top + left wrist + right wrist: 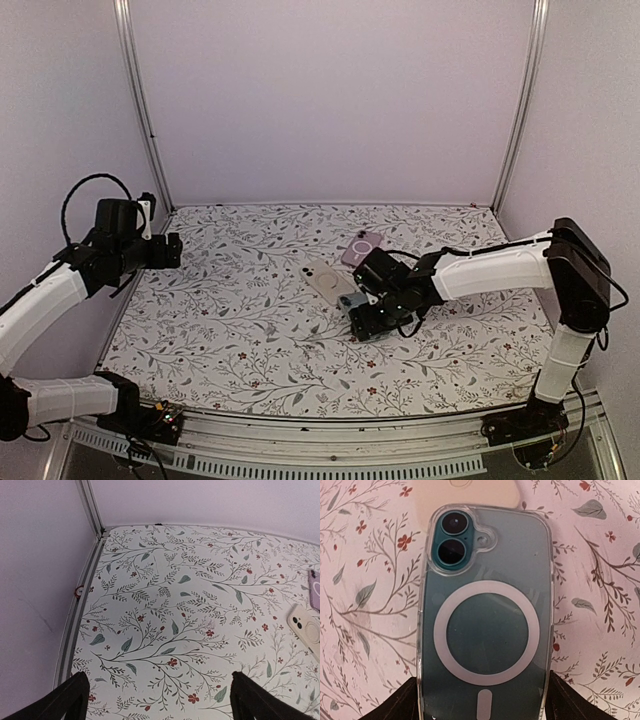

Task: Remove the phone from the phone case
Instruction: Move the phone with the phone case to the center of the board, then pick up the phone with the phone case at the center of the board.

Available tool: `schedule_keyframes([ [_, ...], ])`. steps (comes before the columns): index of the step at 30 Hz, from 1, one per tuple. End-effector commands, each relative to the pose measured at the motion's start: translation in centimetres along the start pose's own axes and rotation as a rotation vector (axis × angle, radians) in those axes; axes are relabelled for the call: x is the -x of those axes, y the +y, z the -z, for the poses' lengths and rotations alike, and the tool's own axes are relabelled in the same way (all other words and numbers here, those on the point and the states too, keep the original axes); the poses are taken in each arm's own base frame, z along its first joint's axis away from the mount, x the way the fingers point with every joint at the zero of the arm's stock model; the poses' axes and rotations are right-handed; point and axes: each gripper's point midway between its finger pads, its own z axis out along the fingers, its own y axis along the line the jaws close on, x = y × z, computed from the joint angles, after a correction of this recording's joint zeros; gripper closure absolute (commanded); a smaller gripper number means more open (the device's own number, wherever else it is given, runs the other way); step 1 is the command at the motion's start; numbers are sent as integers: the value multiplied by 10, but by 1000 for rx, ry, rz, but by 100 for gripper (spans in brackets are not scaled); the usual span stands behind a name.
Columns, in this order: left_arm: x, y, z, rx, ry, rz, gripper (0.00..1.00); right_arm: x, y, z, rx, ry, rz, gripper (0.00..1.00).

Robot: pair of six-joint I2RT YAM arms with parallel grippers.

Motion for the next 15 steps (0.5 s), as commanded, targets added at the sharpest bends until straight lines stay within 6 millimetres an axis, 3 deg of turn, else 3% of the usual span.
schedule_keyframes([
  [1, 8, -11, 8, -67, -55, -13, 1, 14, 33, 38, 221, -133, 92, 57],
  [5, 13, -28, 15, -174, -90, -19, 1, 19, 59, 69, 398, -209, 186, 57],
  [8, 17, -44, 23, -273, -114, -5, 1, 33, 64, 88, 431, -297, 214, 58],
  [15, 27, -126, 59, -756, -85, 146, 4, 65, 73, 108, 444, -459, 265, 58],
])
